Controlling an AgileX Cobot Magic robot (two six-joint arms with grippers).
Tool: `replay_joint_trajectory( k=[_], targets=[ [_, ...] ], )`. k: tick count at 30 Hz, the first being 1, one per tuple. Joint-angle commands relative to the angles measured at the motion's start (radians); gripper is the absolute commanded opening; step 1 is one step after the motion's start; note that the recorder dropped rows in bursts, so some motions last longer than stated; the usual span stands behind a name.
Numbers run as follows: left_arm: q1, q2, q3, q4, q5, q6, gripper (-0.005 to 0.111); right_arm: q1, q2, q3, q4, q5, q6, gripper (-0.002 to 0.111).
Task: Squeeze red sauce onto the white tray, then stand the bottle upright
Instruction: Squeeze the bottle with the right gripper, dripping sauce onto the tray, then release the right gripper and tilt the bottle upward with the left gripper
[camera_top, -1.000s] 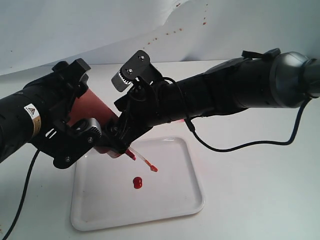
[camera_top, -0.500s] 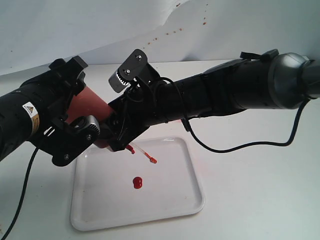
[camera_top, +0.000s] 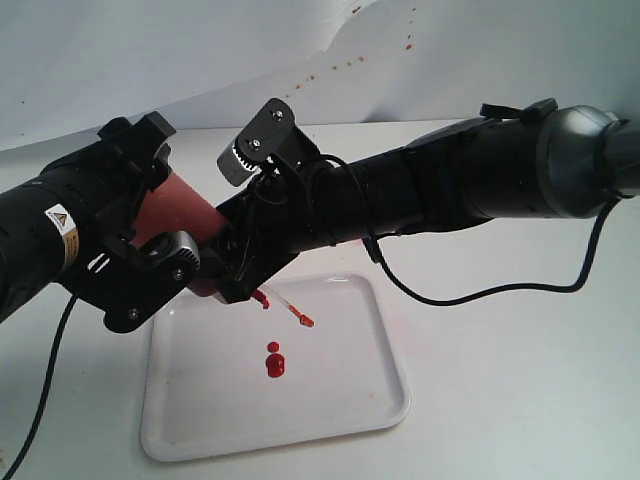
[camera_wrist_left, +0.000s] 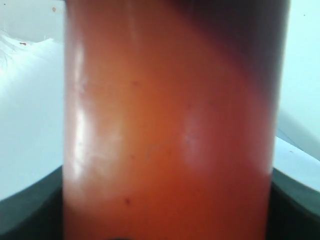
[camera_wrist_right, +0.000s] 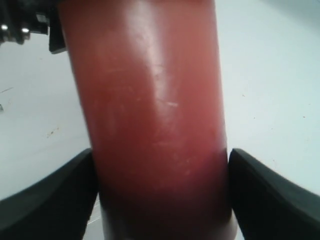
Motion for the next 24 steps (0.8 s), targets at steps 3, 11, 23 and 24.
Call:
replay_joint_trajectory(
  k=[3,11,23,24],
  targets=[
    [-0.006,-0.011,-0.012,0.013,0.021,-0.019,0.000,-0.004,-0.004,-0.006,0.020,-0.010,-0.002,0.041],
    [-0.006,-0.011,-0.012,0.013,0.025,-0.019,0.000,-0.004,-0.004,-0.006,0.020,-0.046,-0.002,0.077],
    [-0.006,-0.011,-0.012,0.013,0.117,-0.019,0.000,-0.004,-0.006,-0.006,0.020,-0.065,0.027,0.096],
    [-0.006,-0.011,-0.012,0.013,0.117,-0.019,0.000,-0.004,-0.011,-0.006,0.020,-0.062,0.030,0.096]
  ],
)
